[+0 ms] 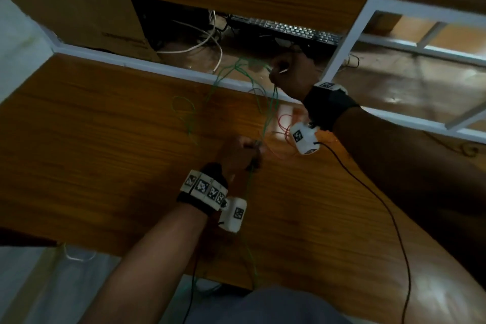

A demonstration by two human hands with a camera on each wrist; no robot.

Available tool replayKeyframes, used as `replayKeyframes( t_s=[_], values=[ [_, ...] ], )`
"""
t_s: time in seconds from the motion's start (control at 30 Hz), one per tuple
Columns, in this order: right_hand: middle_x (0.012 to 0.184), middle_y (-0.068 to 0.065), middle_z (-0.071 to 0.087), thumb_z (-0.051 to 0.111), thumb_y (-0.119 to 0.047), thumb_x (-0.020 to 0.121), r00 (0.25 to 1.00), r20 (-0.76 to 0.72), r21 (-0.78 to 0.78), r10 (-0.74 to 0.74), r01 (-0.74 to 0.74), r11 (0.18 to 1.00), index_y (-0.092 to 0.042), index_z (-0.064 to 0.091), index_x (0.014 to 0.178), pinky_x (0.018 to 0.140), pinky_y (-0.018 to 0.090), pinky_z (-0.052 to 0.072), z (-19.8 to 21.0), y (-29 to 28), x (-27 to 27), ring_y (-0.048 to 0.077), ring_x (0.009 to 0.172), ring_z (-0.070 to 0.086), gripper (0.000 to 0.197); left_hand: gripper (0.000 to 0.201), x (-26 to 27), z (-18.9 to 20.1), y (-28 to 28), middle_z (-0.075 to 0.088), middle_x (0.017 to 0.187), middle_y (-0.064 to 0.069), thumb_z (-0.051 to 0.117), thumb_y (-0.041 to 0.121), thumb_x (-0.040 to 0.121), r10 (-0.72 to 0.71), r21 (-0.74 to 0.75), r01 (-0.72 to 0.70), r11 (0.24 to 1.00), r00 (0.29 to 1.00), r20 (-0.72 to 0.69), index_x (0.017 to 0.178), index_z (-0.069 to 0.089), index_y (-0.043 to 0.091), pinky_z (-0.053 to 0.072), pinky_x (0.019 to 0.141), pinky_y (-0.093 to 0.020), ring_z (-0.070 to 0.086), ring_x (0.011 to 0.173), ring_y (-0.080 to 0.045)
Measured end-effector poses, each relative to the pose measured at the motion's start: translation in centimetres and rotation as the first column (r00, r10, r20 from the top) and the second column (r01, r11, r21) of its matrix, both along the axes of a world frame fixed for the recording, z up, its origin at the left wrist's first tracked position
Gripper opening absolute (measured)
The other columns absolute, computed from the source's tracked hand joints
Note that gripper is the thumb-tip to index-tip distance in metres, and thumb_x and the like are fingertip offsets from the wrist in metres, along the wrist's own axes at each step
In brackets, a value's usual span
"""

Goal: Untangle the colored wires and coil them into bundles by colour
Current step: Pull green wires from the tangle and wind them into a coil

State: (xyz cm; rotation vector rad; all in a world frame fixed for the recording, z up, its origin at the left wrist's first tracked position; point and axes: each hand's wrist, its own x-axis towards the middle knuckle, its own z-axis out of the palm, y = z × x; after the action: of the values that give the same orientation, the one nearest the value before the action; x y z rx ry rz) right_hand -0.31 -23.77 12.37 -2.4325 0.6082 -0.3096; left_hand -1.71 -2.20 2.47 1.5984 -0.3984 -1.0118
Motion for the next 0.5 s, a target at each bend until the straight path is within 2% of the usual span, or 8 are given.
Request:
replayKeyframes(
  t_s=[0.1, 0.17, 0.2, 0.27, 0.33, 0.37, 0.43, 0.5],
  values=[
    [0.131, 0.009, 0.064, 0.074, -0.056, 0.087, 0.996, 0.031, 0.113, -0.088, 0.084, 0.990, -0.015, 0.055, 0.139, 0.092, 0.041, 0.055, -1.8, 2.0, -2.9, 0.023, 0.111, 0.065, 0.068, 0.011, 1.7, 1.1, 0.1, 0.067, 0.084, -0.007, 0.055, 0.006, 0.097, 0.180, -0.154, -0.206, 0.966, 0.970, -0.163, 0.089, 0.062, 0.006, 0.056, 0.068, -0.032, 0.068, 0.070, -0.017],
    [0.120, 0.002, 0.069, 0.065, -0.074, 0.084, 0.998, -0.020, 0.330, -0.067, 0.070, 0.942, -0.025, 0.058, 0.134, 0.092, 0.043, 0.056, -3.5, 4.8, -6.1, 0.020, 0.103, 0.068, 0.071, 0.011, 3.2, 1.9, 0.3, 0.068, 0.084, -0.009, 0.053, 0.008, 0.097, 0.285, -0.252, -0.359, 0.899, 0.915, -0.287, 0.089, 0.060, 0.006, 0.057, 0.063, -0.029, 0.069, 0.071, -0.018],
    [0.113, -0.002, 0.071, 0.061, -0.078, 0.083, 0.997, -0.071, 0.473, -0.011, 0.043, 0.880, -0.029, 0.063, 0.127, 0.092, 0.045, 0.056, -4.4, 6.4, -7.9, 0.019, 0.099, 0.069, 0.066, 0.010, 3.9, 2.4, 0.4, 0.069, 0.084, -0.009, 0.054, 0.010, 0.096, 0.335, -0.262, -0.425, 0.867, 0.885, -0.324, 0.091, 0.061, 0.005, 0.057, 0.062, -0.029, 0.069, 0.072, -0.019],
    [0.102, 0.001, 0.068, 0.059, -0.058, 0.096, 0.970, -0.202, 0.729, 0.132, 0.059, 0.682, -0.023, 0.065, 0.128, 0.090, 0.041, 0.057, -6.2, 9.6, -11.3, 0.019, 0.093, 0.067, 0.047, 0.010, 5.1, 3.0, 0.4, 0.071, 0.084, -0.006, 0.056, 0.011, 0.099, 0.435, -0.210, -0.503, 0.838, 0.849, -0.300, 0.094, 0.063, 0.007, 0.056, 0.067, -0.029, 0.069, 0.072, -0.014],
    [0.097, 0.000, 0.060, 0.042, -0.022, 0.111, 0.934, -0.281, 0.855, 0.222, 0.138, 0.500, -0.007, 0.056, 0.132, 0.076, 0.026, 0.058, -8.3, 12.4, -13.7, 0.013, 0.085, 0.062, 0.030, 0.010, 5.9, 3.6, 0.1, 0.071, 0.084, -0.003, 0.054, 0.012, 0.100, 0.466, -0.215, -0.534, 0.817, 0.833, -0.298, 0.096, 0.063, 0.008, 0.057, 0.070, -0.025, 0.069, 0.073, -0.011],
    [0.097, -0.001, 0.057, 0.034, -0.015, 0.112, 0.932, -0.273, 0.892, 0.240, 0.151, 0.427, -0.008, 0.054, 0.123, 0.068, 0.021, 0.057, -9.1, 13.5, -14.5, 0.009, 0.081, 0.062, 0.024, 0.009, 6.2, 3.9, 0.0, 0.071, 0.088, -0.004, 0.054, 0.011, 0.100, 0.471, -0.225, -0.545, 0.808, 0.826, -0.310, 0.099, 0.062, 0.007, 0.057, 0.071, -0.025, 0.069, 0.077, -0.012],
    [0.101, 0.004, 0.056, 0.033, -0.012, 0.111, 0.943, -0.152, 0.973, 0.295, 0.091, 0.212, -0.007, 0.055, 0.115, 0.065, 0.019, 0.054, -10.7, 14.6, -14.8, 0.007, 0.076, 0.065, 0.023, 0.009, 6.9, 4.2, 0.0, 0.070, 0.096, -0.008, 0.055, 0.010, 0.099, 0.488, -0.228, -0.566, 0.793, 0.812, -0.319, 0.103, 0.061, 0.005, 0.058, 0.075, -0.028, 0.069, 0.083, -0.016],
    [0.101, 0.011, 0.054, 0.042, -0.011, 0.107, 0.943, 0.009, 1.000, 0.332, -0.003, -0.020, -0.006, 0.063, 0.110, 0.064, 0.023, 0.051, -11.6, 14.8, -14.2, 0.013, 0.072, 0.061, 0.022, 0.010, 7.3, 4.4, 0.1, 0.070, 0.098, -0.009, 0.054, 0.010, 0.099, 0.498, -0.228, -0.577, 0.784, 0.804, -0.325, 0.102, 0.062, 0.004, 0.058, 0.079, -0.031, 0.069, 0.086, -0.018]
  ],
)
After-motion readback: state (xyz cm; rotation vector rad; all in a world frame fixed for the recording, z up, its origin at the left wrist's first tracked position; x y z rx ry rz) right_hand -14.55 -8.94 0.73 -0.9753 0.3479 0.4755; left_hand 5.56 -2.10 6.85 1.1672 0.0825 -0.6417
